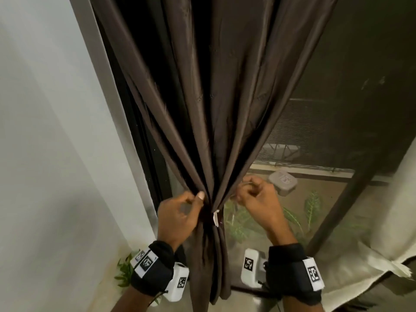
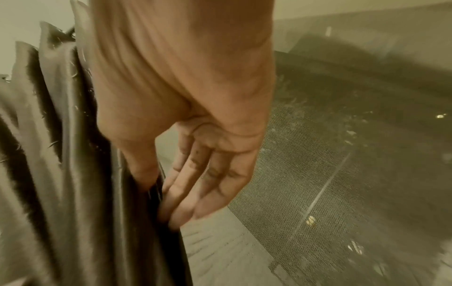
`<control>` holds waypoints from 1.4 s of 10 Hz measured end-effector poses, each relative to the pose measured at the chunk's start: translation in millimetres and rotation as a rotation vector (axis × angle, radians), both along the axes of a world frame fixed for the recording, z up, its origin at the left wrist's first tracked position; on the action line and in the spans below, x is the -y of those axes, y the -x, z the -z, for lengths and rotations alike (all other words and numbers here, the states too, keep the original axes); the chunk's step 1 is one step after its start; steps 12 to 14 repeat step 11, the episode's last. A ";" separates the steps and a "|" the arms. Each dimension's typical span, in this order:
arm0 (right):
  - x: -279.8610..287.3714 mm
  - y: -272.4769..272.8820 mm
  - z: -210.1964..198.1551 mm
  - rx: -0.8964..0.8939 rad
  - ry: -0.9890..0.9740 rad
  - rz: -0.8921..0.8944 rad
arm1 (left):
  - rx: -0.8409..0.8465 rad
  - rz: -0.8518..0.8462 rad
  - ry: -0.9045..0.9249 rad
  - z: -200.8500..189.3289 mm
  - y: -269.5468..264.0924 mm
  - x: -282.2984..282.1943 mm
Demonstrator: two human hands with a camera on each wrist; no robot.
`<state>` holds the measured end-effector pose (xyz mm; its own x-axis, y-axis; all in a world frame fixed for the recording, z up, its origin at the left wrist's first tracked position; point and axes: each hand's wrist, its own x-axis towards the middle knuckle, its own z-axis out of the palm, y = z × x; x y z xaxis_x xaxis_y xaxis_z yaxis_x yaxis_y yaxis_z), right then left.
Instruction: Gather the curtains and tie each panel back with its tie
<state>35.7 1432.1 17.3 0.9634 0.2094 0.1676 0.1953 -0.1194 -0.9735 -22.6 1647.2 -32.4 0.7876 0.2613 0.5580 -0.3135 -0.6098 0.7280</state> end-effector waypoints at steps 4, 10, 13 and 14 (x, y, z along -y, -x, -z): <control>17.7 -36.6 -108.6 0.493 -0.262 0.170 | 0.097 -0.316 0.270 -79.4 -44.3 -61.6; 60.8 -53.8 -96.7 0.460 -0.063 -0.089 | 0.098 -0.385 0.276 -54.6 20.7 46.4; 79.5 -21.4 -78.9 0.428 0.090 -0.152 | 0.147 -0.371 0.193 -55.7 37.2 89.2; 79.5 -21.4 -78.9 0.428 0.090 -0.152 | 0.147 -0.371 0.193 -55.7 37.2 89.2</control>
